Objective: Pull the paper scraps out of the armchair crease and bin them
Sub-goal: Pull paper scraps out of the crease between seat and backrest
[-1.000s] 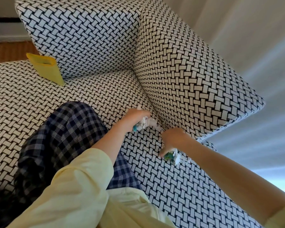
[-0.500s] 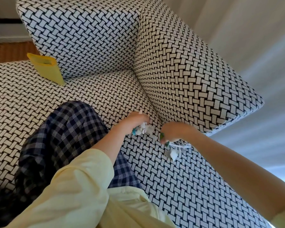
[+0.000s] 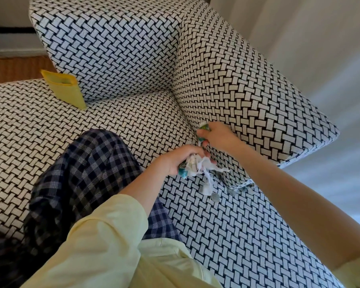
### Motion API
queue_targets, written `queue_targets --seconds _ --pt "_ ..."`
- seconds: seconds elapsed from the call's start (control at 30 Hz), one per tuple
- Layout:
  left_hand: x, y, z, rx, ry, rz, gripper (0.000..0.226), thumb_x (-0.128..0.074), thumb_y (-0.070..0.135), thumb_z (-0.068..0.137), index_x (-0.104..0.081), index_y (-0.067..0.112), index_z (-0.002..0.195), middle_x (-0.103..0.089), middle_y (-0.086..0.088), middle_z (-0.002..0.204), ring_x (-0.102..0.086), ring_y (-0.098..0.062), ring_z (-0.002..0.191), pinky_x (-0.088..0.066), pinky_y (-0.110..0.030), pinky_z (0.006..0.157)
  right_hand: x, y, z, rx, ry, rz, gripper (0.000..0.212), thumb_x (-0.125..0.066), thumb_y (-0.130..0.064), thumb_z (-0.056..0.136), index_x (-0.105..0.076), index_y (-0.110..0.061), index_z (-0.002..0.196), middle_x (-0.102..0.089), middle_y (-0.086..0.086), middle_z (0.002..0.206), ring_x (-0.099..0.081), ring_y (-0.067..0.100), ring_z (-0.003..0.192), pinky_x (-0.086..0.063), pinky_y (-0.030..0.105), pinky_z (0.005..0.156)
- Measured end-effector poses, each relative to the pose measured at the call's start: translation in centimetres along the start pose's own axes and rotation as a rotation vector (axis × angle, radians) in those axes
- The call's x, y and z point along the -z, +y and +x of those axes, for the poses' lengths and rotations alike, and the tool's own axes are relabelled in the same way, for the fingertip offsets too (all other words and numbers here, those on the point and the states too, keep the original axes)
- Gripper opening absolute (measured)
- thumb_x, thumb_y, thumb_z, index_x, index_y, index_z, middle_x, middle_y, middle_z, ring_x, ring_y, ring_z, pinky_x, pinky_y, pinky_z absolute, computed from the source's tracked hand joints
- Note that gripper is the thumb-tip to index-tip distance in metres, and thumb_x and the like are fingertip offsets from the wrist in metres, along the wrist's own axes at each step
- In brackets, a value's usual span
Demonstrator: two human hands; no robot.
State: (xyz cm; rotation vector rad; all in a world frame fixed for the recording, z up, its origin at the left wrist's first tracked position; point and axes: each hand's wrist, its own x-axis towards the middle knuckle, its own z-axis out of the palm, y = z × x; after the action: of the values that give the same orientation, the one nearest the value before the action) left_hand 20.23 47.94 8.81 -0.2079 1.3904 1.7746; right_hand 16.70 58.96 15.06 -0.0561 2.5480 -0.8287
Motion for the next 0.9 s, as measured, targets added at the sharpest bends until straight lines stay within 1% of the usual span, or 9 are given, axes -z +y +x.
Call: queue_targets --seconds 0.13,0.27,0.4,0.5,0.57,0.67,0.73,0.8,0.9 --pt "0.2 0.0 0.0 -0.097 0.161 -0.079 0.021 -0.045 0.016 0.091 -0.052 0.009 0.072 -0.050 -0.006 0.068 -0.045 -0.014 0.057 -0.039 -0.021 0.055 -0.2 -0.1 0.5 -0.003 0.092 0.081 0.026 -0.039 -0.027 0.099 -0.056 -0.008 0.107 -0.051 -0.003 0.070 -0.035 0.004 0.048 -0.027 0.009 0.031" --pt "1.1 -0.2 -0.1 -0.145 0.259 -0.237 0.023 -0.052 0.031 0.090 -0.056 0.009 0.087 -0.060 -0.007 0.078 -0.052 -0.017 0.067 -0.043 -0.026 0.066 -0.2 0.1 1.0 -0.050 0.082 0.066 0.033 -0.034 -0.022 0.099 -0.058 -0.001 0.108 -0.046 0.000 0.067 -0.032 0.008 0.049 -0.027 0.021 0.043" --pt "1.6 0.5 0.1 -0.249 0.280 -0.418 0.031 -0.050 0.039 0.091 -0.056 0.009 0.087 -0.064 -0.009 0.086 -0.060 -0.021 0.081 -0.045 -0.028 0.077 -0.5 -0.2 0.4 -0.009 -0.096 -0.063 0.027 -0.043 -0.024 0.097 -0.055 -0.012 0.075 -0.042 -0.001 0.061 -0.032 0.009 0.047 -0.028 0.019 0.044" --pt "1.3 1.0 0.1 -0.266 0.258 -0.445 0.024 -0.054 0.031 0.090 -0.057 0.008 0.092 -0.064 -0.010 0.086 -0.063 -0.020 0.077 -0.049 -0.029 0.073 -0.8 0.2 0.6 0.078 -0.074 -0.134 0.029 -0.053 -0.026 0.093 -0.057 -0.013 0.067 -0.041 -0.001 0.054 -0.034 0.010 0.045 -0.031 0.018 0.044" --pt "1.2 0.8 0.2 -0.259 0.243 -0.420 0.015 -0.054 0.021 0.090 -0.057 0.008 0.084 -0.059 -0.007 0.077 -0.058 -0.017 0.065 -0.047 -0.026 0.065 -1.2 0.5 1.0 0.106 0.018 -0.121 0.023 -0.061 -0.026 0.087 -0.069 -0.008 0.076 -0.048 0.002 0.055 -0.036 0.011 0.047 -0.032 0.020 0.047" --pt "1.3 0.4 0.4 -0.251 0.273 -0.373 0.010 -0.052 0.011 0.088 -0.054 0.006 0.080 -0.055 -0.005 0.070 -0.053 -0.015 0.057 -0.045 -0.023 0.055 -1.9 1.0 1.2 0.161 0.105 -0.137 0.020 -0.067 -0.030 0.081 -0.074 -0.016 0.093 -0.062 0.003 0.066 -0.037 0.010 0.048 -0.038 0.023 0.053" --pt "1.8 0.1 0.5 -0.228 0.338 -0.344 0.009 -0.053 0.011 0.087 -0.056 0.005 0.080 -0.056 -0.004 0.069 -0.054 -0.014 0.055 -0.046 -0.022 0.050 -2.1 1.0 1.0 0.189 0.104 -0.176 0.036 -0.070 -0.031 0.079 -0.066 -0.020 0.113 -0.070 0.004 0.088 -0.037 0.006 0.047 -0.046 0.026 0.056" --pt "2.8 -0.4 0.6 -0.171 0.431 -0.274 0.009 -0.055 0.013 0.086 -0.058 0.005 0.083 -0.059 -0.006 0.075 -0.056 -0.016 0.059 -0.047 -0.025 0.052 -2.1 1.2 0.4 0.156 0.066 -0.226 0.062 -0.073 -0.032 0.076 -0.047 -0.019 0.131 -0.066 0.006 0.091 -0.037 0.006 0.048 -0.044 0.024 0.054" --pt "3.7 -1.0 0.5 -0.111 0.512 -0.221 0.013 -0.054 0.016 0.089 -0.058 0.004 0.085 -0.058 -0.011 0.082 -0.056 -0.019 0.065 -0.050 -0.031 0.059 -2.1 2.1 -0.9 0.059 -0.125 -0.484 0.066 -0.073 -0.037 0.074 -0.042 -0.014 0.127 -0.057 0.003 0.090 -0.055 0.015 0.077 -0.049 0.029 0.071"
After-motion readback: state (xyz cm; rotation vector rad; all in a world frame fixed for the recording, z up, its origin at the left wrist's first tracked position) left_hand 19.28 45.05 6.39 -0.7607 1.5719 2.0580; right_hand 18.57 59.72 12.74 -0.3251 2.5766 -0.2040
